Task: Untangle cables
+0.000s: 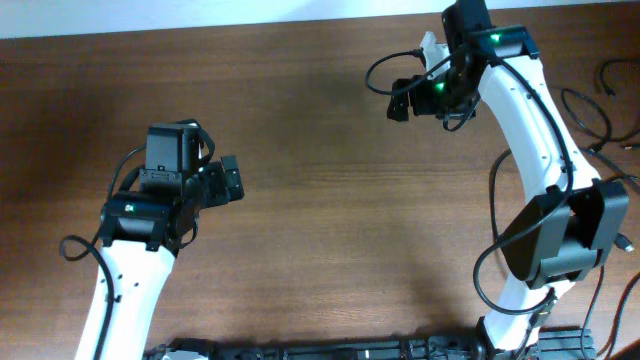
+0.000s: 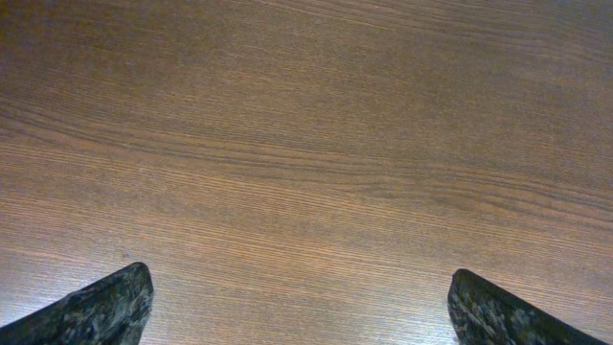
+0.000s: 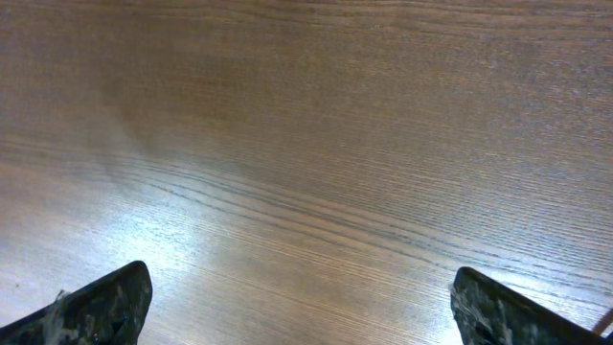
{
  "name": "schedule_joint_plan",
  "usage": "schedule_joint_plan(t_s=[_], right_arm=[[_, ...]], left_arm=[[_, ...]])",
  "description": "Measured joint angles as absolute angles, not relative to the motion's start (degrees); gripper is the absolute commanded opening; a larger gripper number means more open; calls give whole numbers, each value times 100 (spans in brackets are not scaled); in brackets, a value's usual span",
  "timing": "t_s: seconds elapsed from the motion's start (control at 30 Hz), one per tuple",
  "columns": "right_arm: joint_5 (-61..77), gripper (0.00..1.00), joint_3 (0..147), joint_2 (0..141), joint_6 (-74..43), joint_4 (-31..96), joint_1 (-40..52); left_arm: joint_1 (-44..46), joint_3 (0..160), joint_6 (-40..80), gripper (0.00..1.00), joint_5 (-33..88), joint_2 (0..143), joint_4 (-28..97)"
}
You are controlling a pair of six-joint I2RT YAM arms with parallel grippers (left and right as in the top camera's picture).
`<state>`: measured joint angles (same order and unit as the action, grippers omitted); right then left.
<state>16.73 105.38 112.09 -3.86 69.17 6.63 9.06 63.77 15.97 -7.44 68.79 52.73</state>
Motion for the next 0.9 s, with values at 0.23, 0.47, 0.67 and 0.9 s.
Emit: schedule_joint_plan(t_s=[0.23, 0.47, 0.67, 0.9], right_arm=[[1651, 99, 10538, 11209, -388, 6917, 663], [1651, 99, 10538, 11209, -388, 6917, 663], [1651, 99, 10538, 11209, -384, 6917, 663], [1636, 99, 10538, 11209, -386, 6919, 663]], left_arm=[[906, 6377, 1594, 99, -744, 6879, 5273], [906, 6377, 1594, 99, -744, 6879, 5273], [906, 6377, 1599, 99, -740, 6879, 5262], [906, 5857, 1599, 99, -746, 6755, 4056]])
